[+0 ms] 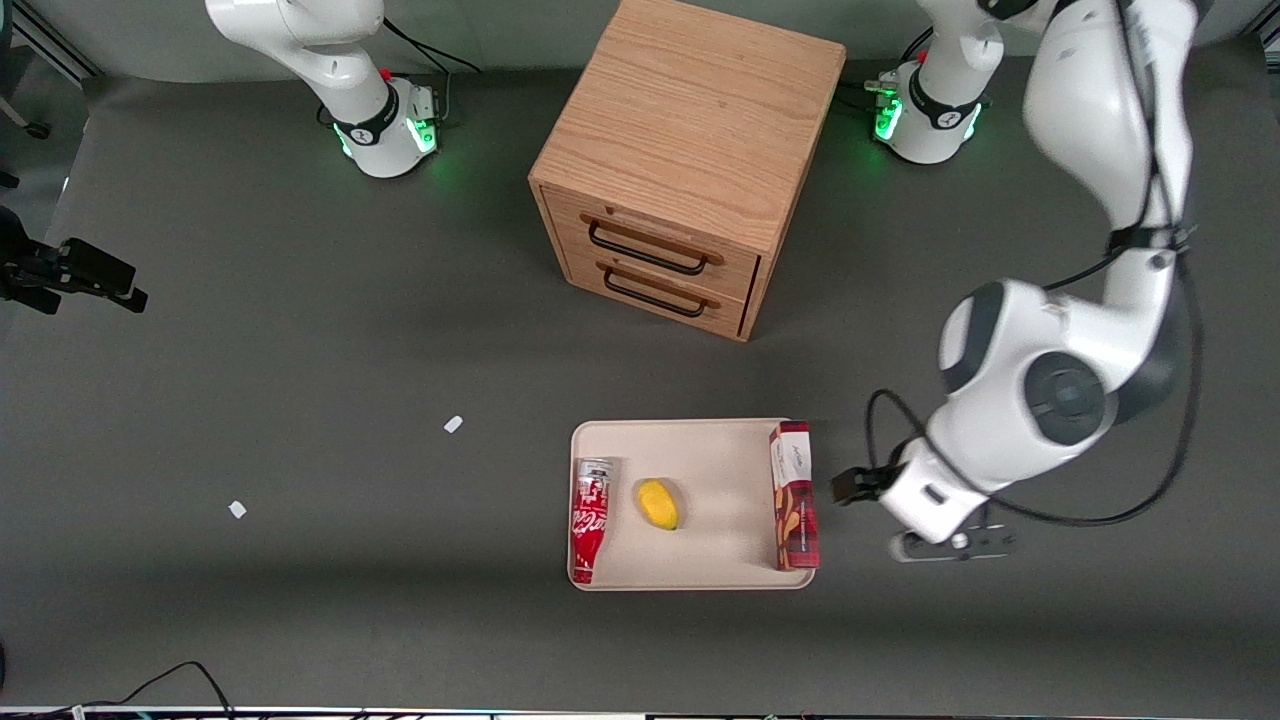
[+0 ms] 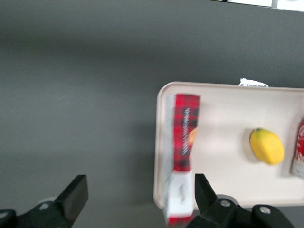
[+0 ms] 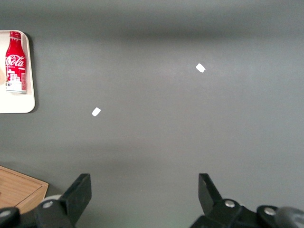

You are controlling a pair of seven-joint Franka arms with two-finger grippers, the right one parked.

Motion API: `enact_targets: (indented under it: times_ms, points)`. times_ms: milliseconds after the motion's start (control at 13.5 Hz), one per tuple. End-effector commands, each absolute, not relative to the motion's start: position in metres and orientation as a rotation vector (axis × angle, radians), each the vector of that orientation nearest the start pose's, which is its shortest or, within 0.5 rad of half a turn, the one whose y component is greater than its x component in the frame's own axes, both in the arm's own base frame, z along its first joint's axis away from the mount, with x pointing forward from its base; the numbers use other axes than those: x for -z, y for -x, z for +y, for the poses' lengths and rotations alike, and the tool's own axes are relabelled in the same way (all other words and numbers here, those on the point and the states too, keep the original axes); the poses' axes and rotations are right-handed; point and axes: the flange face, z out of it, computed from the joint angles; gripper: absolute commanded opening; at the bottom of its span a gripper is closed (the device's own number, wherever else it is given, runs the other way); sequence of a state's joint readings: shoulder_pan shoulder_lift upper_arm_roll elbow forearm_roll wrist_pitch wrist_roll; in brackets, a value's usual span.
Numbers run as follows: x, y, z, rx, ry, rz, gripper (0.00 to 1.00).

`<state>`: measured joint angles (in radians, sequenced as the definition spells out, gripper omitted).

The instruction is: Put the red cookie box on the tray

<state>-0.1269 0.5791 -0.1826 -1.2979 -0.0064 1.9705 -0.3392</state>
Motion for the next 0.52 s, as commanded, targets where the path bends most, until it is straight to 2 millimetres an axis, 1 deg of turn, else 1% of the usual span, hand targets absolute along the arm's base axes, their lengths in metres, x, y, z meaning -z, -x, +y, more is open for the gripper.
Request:
enact_targets:
  times_ms: [0,74,222,296,370,444]
  points:
    - [-0.479,-0.665,-0.145,0.012,3.257,-0.117,1.0]
    - [-0.505,-0.656,-0.124,0.007,3.248,-0.155,1.0]
    - [-0.544,-0.636,-0.079,-0.04,3.222,-0.244,1.0]
    - [-0.562,-0.625,-0.062,-0.053,3.213,-0.255,1.0]
    - [-0.576,-0.612,-0.047,-0.068,3.202,-0.219,1.0]
    - [-0.584,-0.6,-0.036,-0.088,3.192,-0.176,1.0]
